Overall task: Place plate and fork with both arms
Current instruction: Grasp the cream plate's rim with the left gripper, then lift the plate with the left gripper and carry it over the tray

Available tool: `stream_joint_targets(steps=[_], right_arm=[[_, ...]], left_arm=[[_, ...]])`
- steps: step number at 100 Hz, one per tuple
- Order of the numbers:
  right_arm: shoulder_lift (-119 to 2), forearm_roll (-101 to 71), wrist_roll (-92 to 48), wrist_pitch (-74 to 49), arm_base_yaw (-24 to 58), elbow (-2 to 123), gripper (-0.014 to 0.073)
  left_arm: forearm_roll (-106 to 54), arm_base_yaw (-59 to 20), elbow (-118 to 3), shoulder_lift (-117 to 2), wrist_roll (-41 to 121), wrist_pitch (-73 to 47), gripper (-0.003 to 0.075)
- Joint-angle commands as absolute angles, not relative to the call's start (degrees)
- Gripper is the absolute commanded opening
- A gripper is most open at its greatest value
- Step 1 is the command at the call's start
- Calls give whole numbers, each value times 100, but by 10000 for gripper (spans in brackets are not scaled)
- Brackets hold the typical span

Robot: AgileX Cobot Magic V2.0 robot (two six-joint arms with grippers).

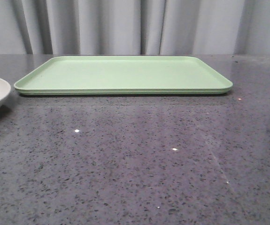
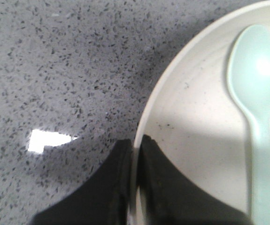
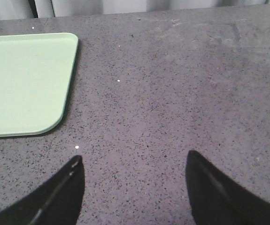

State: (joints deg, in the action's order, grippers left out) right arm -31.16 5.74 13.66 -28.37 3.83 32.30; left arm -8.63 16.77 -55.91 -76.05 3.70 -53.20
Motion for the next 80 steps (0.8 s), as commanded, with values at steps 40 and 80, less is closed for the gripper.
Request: stream_joint_targets(steps=[40, 80], right_arm=[[-3172, 608, 1314, -2354, 388, 3430, 476], [-3172, 608, 1314, -2354, 388, 3430, 476]], left_arm=[[-1584, 1562, -6449, -6954, 792, -5426, -21], [-1584, -185, -7819, -8191, 115, -5125, -21]])
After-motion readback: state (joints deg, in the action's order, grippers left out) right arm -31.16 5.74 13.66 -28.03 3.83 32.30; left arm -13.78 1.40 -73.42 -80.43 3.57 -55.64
